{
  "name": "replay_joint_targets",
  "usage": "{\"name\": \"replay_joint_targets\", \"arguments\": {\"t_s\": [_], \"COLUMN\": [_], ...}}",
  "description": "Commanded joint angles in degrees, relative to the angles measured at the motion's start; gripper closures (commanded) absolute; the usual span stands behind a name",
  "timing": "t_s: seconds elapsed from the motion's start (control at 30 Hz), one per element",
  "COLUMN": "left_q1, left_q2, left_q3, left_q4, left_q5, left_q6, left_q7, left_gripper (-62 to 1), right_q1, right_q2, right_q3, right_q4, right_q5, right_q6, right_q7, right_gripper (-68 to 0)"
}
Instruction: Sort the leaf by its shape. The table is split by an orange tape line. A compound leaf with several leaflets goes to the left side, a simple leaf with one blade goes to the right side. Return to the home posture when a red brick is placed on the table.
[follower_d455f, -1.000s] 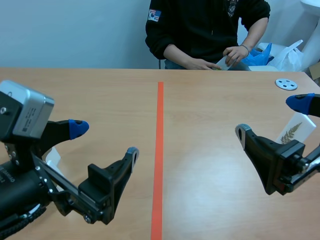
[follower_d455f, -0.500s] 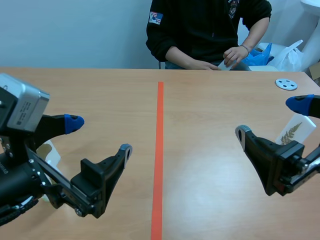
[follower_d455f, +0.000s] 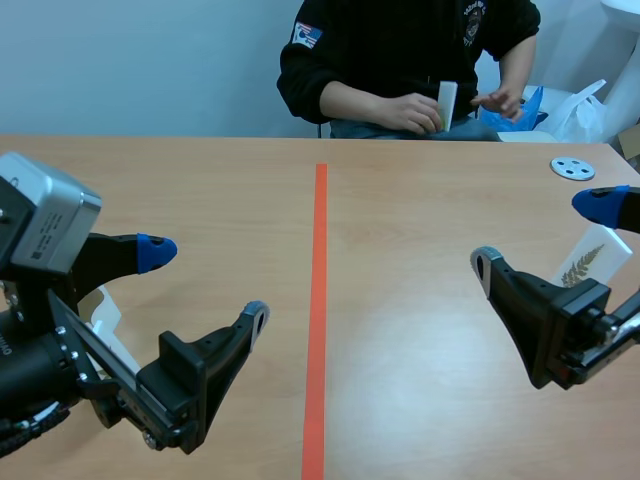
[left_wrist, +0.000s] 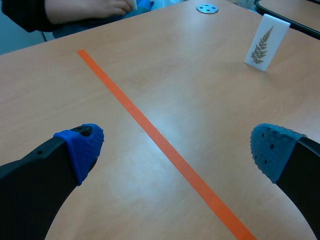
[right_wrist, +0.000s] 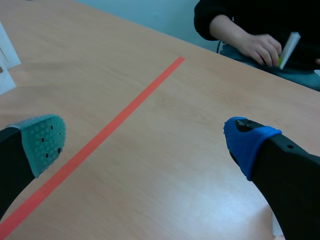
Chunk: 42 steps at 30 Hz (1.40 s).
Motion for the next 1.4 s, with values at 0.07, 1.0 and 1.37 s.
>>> {"name": "replay_joint_targets", "arguments": {"t_s": [0.07,1.0,1.37], "left_q1": [0.1,0.1,0.1], "left_q2": [0.1,0.1,0.1], "left_q3": [0.1,0.1,0.1], "left_q4": [0.4,0.4,0.4], "left_q5": [-0.4,-0.4,-0.4], "left_q6": [-0.1,-0.1,-0.1], "left_q7": [-0.8,-0.7,-0.8], "left_gripper": [-62.3,-62.3,-62.3], "right_q1": [0.5,0.5,2.8], "right_q2": [0.2,0.2,0.2], "right_q3": [0.3,0.3,-1.1], "right_q4": [0.2,0.2,-2.3], "right_q5": [0.8,0.8,0.8], "right_q6": [-0.2,0.3,1.8], "right_q7": [1.0,0.4,-0.5], "right_gripper": [-67.9,-67.9,-67.9]}}
